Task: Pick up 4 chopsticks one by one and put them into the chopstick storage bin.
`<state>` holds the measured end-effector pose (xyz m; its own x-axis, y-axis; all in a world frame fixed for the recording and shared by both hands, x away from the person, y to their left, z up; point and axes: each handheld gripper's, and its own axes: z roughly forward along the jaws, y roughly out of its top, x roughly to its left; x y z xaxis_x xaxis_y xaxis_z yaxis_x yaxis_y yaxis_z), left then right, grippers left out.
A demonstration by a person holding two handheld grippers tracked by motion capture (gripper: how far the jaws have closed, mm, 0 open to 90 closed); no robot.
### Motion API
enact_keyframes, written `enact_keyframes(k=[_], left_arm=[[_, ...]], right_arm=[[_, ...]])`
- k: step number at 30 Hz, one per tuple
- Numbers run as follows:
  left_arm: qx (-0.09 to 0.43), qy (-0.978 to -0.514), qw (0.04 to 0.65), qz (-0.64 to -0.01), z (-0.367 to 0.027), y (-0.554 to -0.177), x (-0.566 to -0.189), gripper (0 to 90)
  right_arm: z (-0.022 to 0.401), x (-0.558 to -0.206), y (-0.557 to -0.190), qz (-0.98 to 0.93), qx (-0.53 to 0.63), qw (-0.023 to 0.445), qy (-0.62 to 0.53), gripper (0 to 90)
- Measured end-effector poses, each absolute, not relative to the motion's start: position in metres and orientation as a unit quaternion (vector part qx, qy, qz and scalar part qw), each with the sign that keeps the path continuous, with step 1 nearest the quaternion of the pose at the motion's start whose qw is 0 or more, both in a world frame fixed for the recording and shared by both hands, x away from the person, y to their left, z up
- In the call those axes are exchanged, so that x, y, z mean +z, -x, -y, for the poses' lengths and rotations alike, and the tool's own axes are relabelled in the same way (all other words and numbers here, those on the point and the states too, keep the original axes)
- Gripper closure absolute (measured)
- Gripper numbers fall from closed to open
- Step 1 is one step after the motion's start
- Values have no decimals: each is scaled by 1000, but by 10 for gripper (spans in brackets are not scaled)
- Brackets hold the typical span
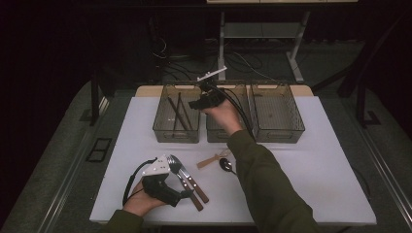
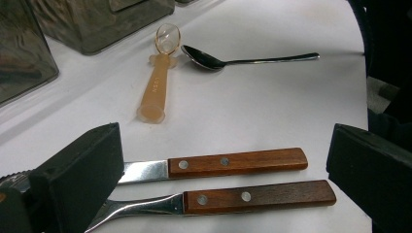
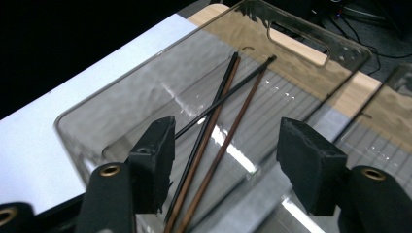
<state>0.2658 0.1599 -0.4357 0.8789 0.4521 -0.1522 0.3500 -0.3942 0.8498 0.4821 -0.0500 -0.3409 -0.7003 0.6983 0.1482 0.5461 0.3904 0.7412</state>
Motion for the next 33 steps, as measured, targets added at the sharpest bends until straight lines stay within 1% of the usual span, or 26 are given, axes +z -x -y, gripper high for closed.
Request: enact_keyframes(k=[9, 23, 33], left_arm=[[52, -838, 488, -238, -160, -266, -436, 0], [55, -835, 488, -246, -161, -264, -437, 0], [55, -839, 484, -244, -160, -265, -437, 0]], right_arm=[[89, -342, -451, -829, 426, 94, -351, 364], [146, -358, -403, -833, 433, 94, -333, 353], [172, -369, -376, -831, 445, 72, -327, 353]])
